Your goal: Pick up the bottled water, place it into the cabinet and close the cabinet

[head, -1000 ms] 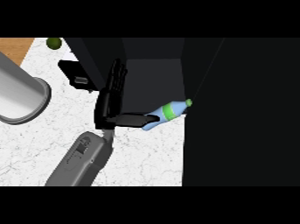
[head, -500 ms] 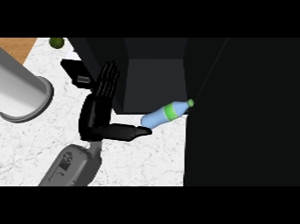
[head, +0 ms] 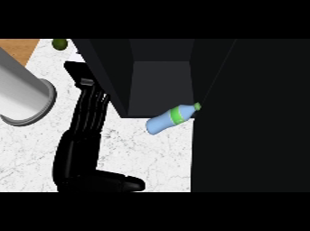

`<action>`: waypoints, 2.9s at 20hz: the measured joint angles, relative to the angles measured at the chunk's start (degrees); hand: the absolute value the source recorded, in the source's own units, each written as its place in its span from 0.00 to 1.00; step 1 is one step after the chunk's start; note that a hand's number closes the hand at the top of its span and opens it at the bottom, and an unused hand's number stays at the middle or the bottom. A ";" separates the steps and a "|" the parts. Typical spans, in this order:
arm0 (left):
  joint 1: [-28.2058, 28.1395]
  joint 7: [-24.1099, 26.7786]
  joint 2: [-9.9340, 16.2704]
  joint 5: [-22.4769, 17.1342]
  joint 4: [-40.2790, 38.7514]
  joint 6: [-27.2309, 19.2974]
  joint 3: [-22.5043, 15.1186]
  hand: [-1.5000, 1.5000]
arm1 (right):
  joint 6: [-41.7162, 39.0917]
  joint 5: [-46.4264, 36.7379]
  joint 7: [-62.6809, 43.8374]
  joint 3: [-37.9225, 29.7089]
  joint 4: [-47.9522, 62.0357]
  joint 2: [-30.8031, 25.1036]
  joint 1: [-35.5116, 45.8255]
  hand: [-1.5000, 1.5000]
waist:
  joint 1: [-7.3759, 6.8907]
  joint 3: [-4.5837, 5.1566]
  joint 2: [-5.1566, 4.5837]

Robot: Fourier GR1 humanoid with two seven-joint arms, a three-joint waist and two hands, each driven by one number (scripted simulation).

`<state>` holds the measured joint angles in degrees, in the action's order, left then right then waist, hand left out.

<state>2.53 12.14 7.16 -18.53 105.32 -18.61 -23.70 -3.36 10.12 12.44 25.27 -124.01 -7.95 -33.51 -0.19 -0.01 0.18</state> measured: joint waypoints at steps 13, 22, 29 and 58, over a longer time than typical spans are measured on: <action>-20.07 4.28 6.83 -2.10 17.38 4.90 -1.14 0.00 | -5.57 -8.77 -4.08 5.71 -4.31 -9.53 1.17 1.00 | -0.61 0.15 0.07; -31.89 7.78 12.32 -9.14 25.33 10.51 6.93 0.00 | -7.27 -17.06 -7.20 7.42 -8.24 -12.34 4.63 1.00 | -1.10 0.34 0.32; -38.87 10.79 15.30 -15.44 26.51 17.51 13.20 0.00 | -7.98 -18.80 -13.39 7.27 -9.31 -10.31 8.96 1.00 | -2.34 0.33 0.18; -57.36 13.62 17.87 -37.10 23.28 45.24 40.28 0.00 | 7.76 12.16 -34.82 -4.33 22.59 7.60 62.03 1.00 | -1.75 0.03 -0.23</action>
<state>-54.83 25.76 25.03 -55.63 128.61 26.63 16.58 4.40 22.28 -22.38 20.94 -101.41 -0.35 28.53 -1.93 0.02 -0.05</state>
